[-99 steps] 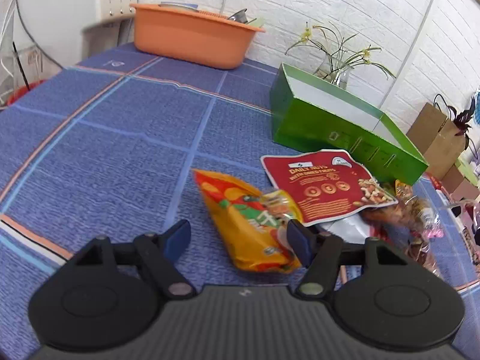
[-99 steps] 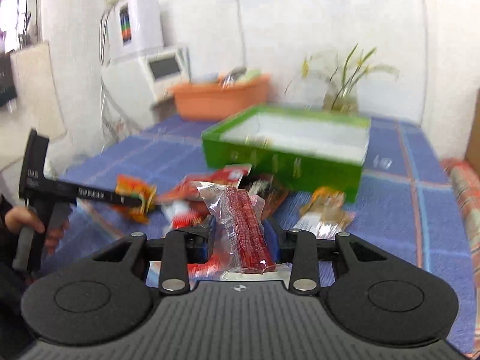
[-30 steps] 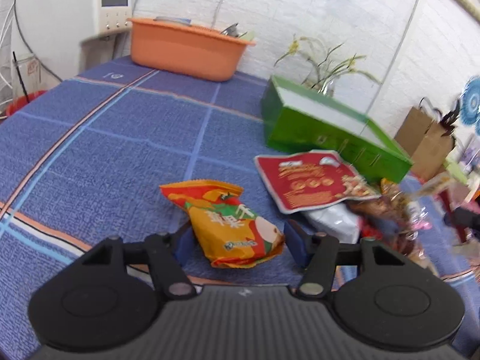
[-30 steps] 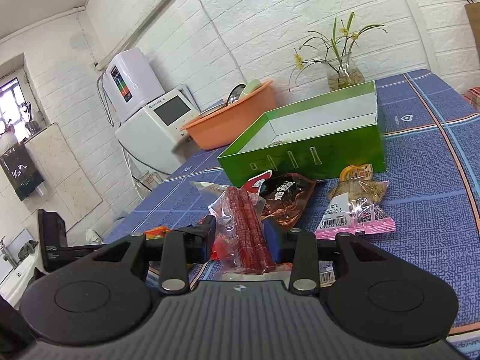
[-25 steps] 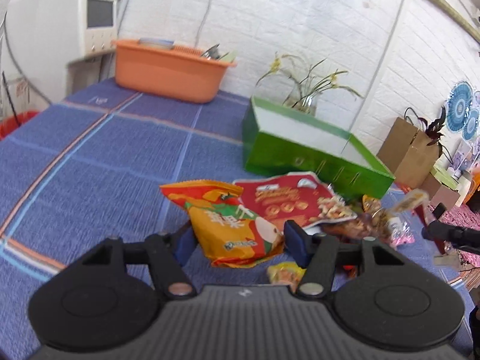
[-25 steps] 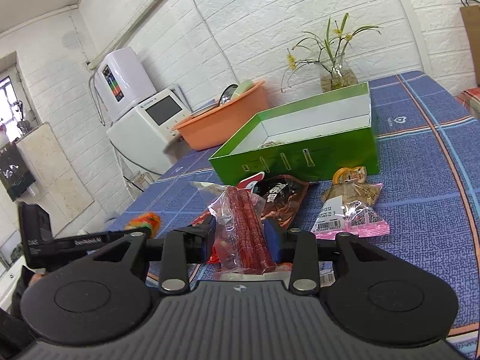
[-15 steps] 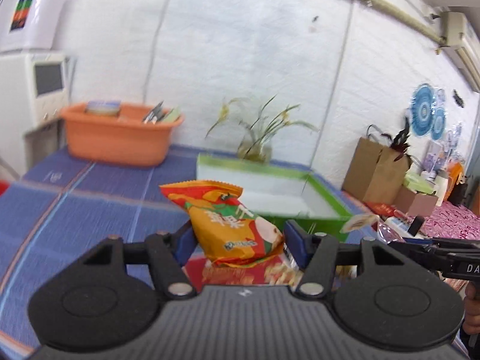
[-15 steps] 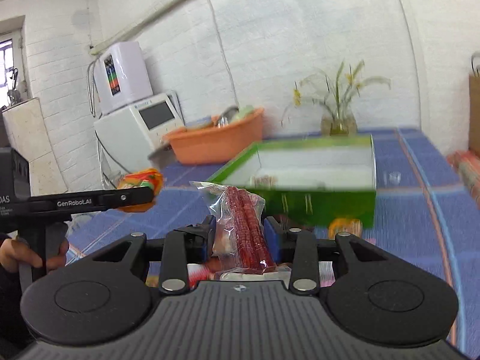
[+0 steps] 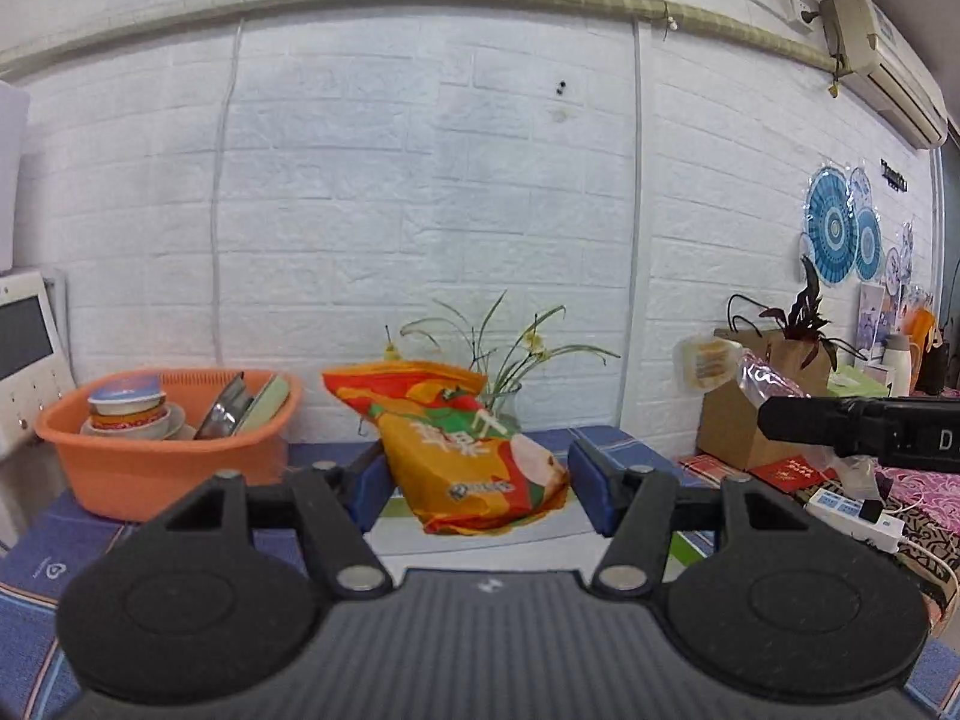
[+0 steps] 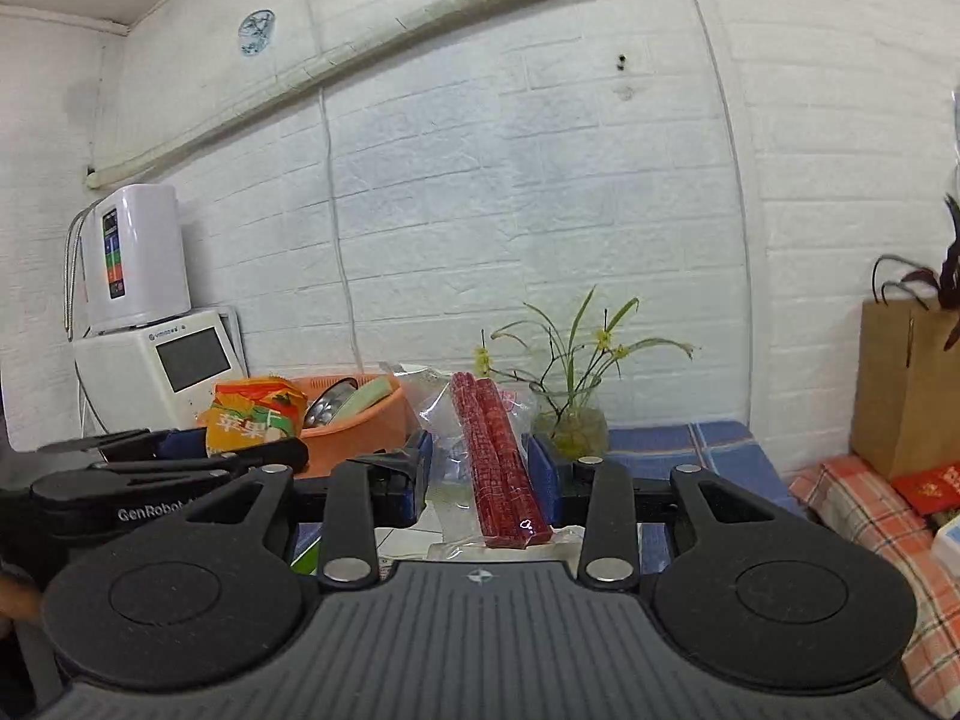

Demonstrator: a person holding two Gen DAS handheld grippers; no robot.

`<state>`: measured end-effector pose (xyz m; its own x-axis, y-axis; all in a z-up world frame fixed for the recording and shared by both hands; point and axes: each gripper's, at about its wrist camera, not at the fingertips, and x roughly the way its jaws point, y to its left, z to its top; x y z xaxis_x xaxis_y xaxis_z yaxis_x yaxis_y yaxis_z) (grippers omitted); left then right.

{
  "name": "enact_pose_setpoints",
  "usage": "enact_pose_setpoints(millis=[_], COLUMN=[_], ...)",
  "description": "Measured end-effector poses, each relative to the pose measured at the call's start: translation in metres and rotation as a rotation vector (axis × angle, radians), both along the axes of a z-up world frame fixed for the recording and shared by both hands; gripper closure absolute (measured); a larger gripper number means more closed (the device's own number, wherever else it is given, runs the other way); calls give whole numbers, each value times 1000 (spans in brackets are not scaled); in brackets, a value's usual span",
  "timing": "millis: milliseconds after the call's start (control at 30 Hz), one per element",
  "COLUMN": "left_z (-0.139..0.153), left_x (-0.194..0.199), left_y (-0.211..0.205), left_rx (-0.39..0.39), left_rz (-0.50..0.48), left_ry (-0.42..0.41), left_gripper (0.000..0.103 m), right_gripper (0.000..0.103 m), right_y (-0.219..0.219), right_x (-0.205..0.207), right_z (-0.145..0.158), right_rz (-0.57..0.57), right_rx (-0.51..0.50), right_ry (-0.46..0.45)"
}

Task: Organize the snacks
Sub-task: 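Carry the chip bag and sausage sticks into the green box and release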

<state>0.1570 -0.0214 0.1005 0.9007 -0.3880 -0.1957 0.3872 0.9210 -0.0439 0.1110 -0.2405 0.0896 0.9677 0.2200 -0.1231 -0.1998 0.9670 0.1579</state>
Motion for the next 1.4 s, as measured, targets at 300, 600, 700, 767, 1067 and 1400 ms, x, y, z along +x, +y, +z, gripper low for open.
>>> enact_pose_setpoints(millis=[300, 600, 700, 767, 1067, 1400], left_z=[-43, -70, -77, -81, -69, -50], left_x=[47, 77, 86, 89, 75, 42], left_y=[-10, -23, -22, -22, -20, -12], left_rx=[-11, 44, 39, 45, 85, 93], left_rz=[24, 52, 55, 55, 66, 124], left_ry=[107, 163, 203, 219, 151, 106], left_gripper=[43, 42, 42, 41, 23, 1], right_gripper=[40, 40, 39, 32, 18, 10], right_y=[1, 9, 9, 10, 6, -4], right_x=[65, 106, 111, 113, 105, 66], right_z=[-53, -88, -92, -93, -84, -62], right_rz=[-8, -63, -63, -58, -37, -25], right_rx=[79, 37, 31, 25, 42, 71], right_ry=[175, 269, 285, 295, 317, 279])
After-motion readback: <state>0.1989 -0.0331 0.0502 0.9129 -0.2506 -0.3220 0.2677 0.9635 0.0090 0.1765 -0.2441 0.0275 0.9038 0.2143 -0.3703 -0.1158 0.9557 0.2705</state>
